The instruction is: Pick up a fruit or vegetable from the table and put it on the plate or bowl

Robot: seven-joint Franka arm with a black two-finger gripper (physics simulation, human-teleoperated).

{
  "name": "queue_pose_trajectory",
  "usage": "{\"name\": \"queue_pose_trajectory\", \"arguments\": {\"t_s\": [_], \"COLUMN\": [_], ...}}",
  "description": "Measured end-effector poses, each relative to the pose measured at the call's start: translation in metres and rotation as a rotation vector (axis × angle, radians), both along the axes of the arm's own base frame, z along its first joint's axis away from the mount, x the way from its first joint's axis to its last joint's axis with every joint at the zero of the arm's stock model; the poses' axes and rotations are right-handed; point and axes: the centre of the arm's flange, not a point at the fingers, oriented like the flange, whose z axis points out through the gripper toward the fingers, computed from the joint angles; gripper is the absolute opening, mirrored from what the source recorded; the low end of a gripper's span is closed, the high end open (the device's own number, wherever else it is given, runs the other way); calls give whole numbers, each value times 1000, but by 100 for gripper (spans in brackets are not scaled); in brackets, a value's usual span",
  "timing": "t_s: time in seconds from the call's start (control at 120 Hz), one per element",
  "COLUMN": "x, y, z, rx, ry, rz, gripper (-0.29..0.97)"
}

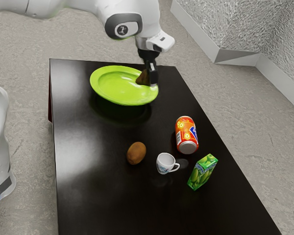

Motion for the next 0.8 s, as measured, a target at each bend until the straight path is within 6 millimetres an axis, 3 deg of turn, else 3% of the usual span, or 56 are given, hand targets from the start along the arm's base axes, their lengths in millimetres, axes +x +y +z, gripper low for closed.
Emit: {"name": "queue_pose_trajectory", "arguments": {"t_s": [0.167,0.333,0.417,0.542,0.683,0.725,0.8], "x": [-34,-44,-40,-39,-36,-28,-15], "y": [91,141,156,167,163,148,99], "z": [-5,-19,-24,-27,-20,-2,35], "rx": [2,4,9,4,15,23,-45], "ry": [54,102,118,129,98,41,-66], "rz": [187,274,288,292,264,238,231], "gripper": [32,31,31,52,62,64,65]}}
